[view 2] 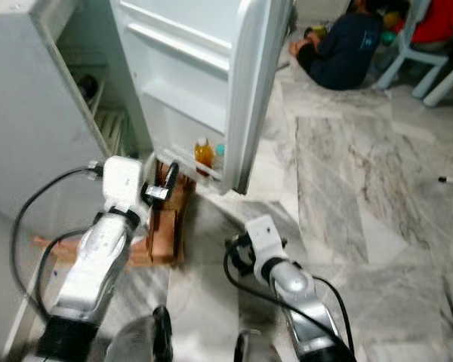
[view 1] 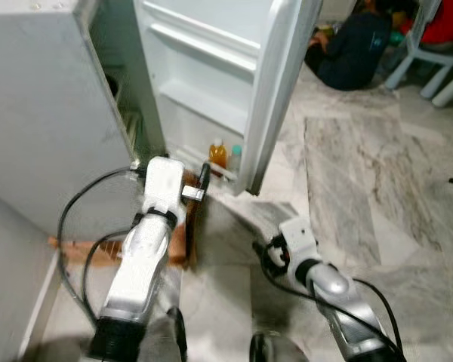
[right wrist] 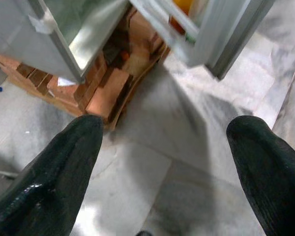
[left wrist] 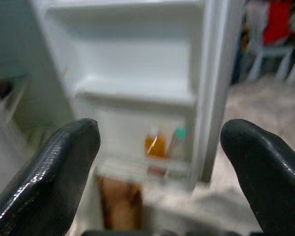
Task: Restocking fridge
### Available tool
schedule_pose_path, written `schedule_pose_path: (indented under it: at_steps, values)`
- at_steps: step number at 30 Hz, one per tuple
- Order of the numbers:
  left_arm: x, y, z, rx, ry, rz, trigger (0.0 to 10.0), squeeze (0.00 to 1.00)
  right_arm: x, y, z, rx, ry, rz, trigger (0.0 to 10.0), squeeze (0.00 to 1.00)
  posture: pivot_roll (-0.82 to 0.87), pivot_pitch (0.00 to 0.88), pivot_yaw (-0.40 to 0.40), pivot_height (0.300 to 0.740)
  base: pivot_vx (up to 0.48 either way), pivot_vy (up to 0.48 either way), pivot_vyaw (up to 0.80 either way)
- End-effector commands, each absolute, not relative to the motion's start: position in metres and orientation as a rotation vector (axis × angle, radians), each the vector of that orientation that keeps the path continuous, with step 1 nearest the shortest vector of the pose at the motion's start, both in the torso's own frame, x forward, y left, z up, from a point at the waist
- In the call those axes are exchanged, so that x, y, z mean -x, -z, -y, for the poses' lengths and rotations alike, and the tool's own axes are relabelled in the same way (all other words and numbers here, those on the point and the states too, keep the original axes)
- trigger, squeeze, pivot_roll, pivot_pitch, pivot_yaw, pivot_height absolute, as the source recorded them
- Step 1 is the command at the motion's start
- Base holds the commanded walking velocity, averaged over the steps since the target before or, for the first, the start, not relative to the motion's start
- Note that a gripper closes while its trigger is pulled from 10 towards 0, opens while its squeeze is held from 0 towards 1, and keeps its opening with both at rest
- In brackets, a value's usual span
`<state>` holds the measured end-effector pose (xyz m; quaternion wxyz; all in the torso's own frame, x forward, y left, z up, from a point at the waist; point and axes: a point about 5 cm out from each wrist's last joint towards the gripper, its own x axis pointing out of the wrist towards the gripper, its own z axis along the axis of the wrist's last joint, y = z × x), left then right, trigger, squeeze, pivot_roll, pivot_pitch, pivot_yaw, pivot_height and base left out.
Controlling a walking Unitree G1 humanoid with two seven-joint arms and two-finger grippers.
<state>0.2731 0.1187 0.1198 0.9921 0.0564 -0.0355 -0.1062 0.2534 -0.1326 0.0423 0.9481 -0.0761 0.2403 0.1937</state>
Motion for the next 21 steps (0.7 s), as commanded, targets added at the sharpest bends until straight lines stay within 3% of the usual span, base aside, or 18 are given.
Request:
schedule_pose_path:
  at_steps: [1,7,17,21]
  values:
    - [-0.262,-0.121,-0.133,-0.132,0.150,0.061,10.0,0.00,-0.257,-0.050,0.139,0.139,-0.348,-0.470,10.0,0.00,0.02,0.158,-0.007,0.740,0.296,0.000,0.00]
    - [-0.248,-0.115,-0.150,-0.172,0.092,0.024,10.0,0.00,-0.255,-0.066,0.142,0.153,-0.327,-0.425,10.0,0.00,0.04,0.164,-0.001,0.740,0.332,-0.098,0.00]
    - [-0.238,-0.110,-0.141,-0.134,0.078,-0.018,10.0,0.00,-0.246,-0.068,0.142,0.091,-0.365,-0.457,10.0,0.00,0.01,0.147,-0.005,0.740,0.352,-0.322,0.00]
    - [-0.237,-0.107,-0.136,-0.129,0.101,-0.029,10.0,0.00,-0.258,-0.075,0.145,0.068,-0.259,-0.389,10.0,0.00,0.02,0.140,-0.016,0.740,0.337,-0.337,0.00]
